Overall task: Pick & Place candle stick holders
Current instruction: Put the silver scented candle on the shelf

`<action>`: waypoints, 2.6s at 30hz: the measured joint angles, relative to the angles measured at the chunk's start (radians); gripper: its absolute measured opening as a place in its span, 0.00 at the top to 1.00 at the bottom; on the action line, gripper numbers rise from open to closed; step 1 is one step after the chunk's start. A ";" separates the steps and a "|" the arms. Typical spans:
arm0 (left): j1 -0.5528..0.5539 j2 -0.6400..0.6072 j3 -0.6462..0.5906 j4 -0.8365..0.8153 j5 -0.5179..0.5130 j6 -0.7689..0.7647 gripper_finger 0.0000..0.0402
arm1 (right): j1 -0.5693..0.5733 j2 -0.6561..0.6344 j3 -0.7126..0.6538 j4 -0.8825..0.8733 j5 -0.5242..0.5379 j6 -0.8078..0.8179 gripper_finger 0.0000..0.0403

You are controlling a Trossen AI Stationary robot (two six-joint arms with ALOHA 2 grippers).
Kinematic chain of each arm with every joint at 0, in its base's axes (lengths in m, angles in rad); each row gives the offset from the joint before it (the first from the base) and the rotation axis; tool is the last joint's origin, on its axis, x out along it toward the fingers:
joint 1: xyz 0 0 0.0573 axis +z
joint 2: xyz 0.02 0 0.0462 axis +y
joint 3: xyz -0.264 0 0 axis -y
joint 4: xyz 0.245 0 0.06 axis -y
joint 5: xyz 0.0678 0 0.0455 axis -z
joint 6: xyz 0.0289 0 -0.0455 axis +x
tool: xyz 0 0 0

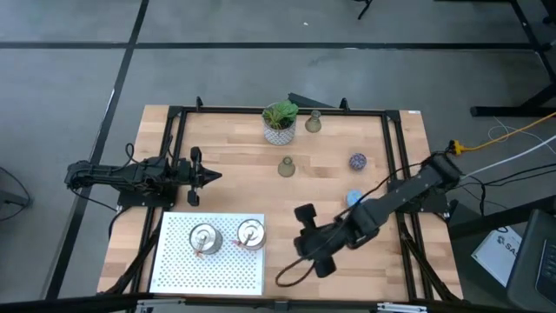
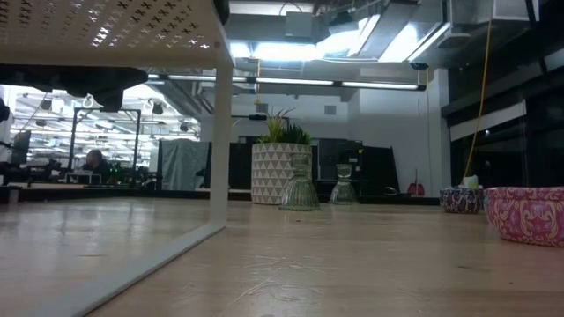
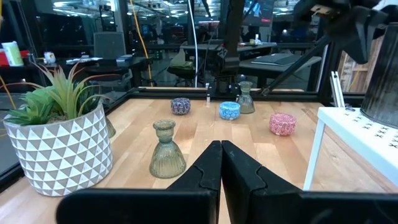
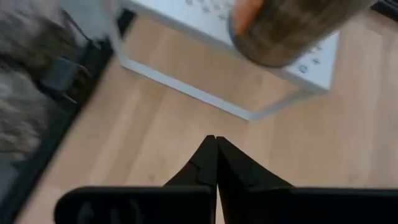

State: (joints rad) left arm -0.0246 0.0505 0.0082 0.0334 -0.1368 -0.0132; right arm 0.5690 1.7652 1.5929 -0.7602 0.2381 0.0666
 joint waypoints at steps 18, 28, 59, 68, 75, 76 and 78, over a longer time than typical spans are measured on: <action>0.000 0.000 0.000 0.000 0.000 0.000 0.99 | -0.089 -0.090 -0.667 1.373 0.008 -0.085 1.00; 0.000 0.000 0.000 0.000 0.000 0.000 0.99 | -0.115 -0.017 -0.641 1.382 -0.066 -0.022 1.00; 0.000 0.000 0.000 0.000 0.000 0.000 0.99 | -0.184 0.174 -0.352 1.213 -0.320 0.022 1.00; 0.000 0.000 0.000 0.000 0.000 0.000 0.99 | -0.185 0.085 -0.345 0.997 -0.319 0.000 1.00; 0.000 0.000 0.000 0.000 0.000 0.000 0.99 | -0.186 0.068 -0.346 0.969 -0.219 -0.003 1.00; 0.000 0.000 0.000 0.000 0.000 0.000 0.99 | -0.188 0.075 -0.346 0.999 -0.210 -0.004 1.00; 0.000 0.000 0.000 0.000 0.000 0.000 0.99 | -0.189 0.090 -0.346 1.035 -0.205 -0.004 1.00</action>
State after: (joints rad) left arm -0.0246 0.0505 0.0082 0.0330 -0.1368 -0.0132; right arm 0.3802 1.8547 1.2472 0.2745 0.0333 0.0628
